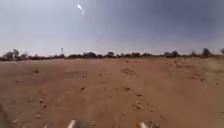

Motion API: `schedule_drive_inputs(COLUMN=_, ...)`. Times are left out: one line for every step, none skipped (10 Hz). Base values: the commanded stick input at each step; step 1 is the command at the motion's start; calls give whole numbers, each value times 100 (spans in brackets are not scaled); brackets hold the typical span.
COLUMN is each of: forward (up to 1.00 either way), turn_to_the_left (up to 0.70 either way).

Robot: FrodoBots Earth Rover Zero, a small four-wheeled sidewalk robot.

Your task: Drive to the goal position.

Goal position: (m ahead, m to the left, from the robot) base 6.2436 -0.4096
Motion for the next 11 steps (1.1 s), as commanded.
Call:
schedule_drive_inputs(forward=70, turn_to_the_left=0)
schedule_drive_inputs(forward=70, turn_to_the_left=0)
schedule_drive_inputs(forward=70, turn_to_the_left=0)
schedule_drive_inputs(forward=70, turn_to_the_left=0)
schedule_drive_inputs(forward=70, turn_to_the_left=0)
schedule_drive_inputs(forward=70, turn_to_the_left=0)
schedule_drive_inputs(forward=70, turn_to_the_left=0)
schedule_drive_inputs(forward=70, turn_to_the_left=0)
schedule_drive_inputs(forward=70, turn_to_the_left=0)
schedule_drive_inputs(forward=70, turn_to_the_left=0)
schedule_drive_inputs(forward=70, turn_to_the_left=0)
